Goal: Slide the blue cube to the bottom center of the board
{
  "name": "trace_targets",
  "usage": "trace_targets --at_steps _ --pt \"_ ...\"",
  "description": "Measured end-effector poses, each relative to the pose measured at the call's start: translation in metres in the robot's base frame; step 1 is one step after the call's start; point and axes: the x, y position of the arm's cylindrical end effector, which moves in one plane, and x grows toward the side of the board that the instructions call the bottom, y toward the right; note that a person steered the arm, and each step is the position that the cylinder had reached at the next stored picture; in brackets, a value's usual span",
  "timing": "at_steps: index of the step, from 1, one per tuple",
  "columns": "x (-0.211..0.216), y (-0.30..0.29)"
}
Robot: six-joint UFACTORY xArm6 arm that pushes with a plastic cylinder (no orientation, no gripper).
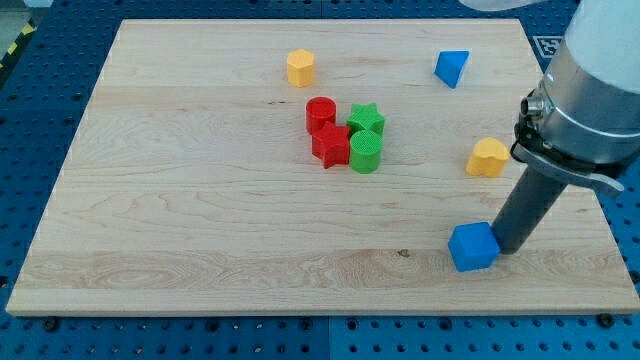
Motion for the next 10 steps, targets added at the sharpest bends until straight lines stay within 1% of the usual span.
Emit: trace_targets --at_steps 1,2,4,5,6,7,8,9,10 --pt "0.012 -0.007" --pt "0.016 -0.029" --pt "-0.015 -0.036" --pt "-0.003 -0.071" --pt "-0.003 -0.071" --pt "0.013 -0.065" --pt "0.028 -0.083" --pt "0.034 -0.097" --pt "0.033 -0.098"
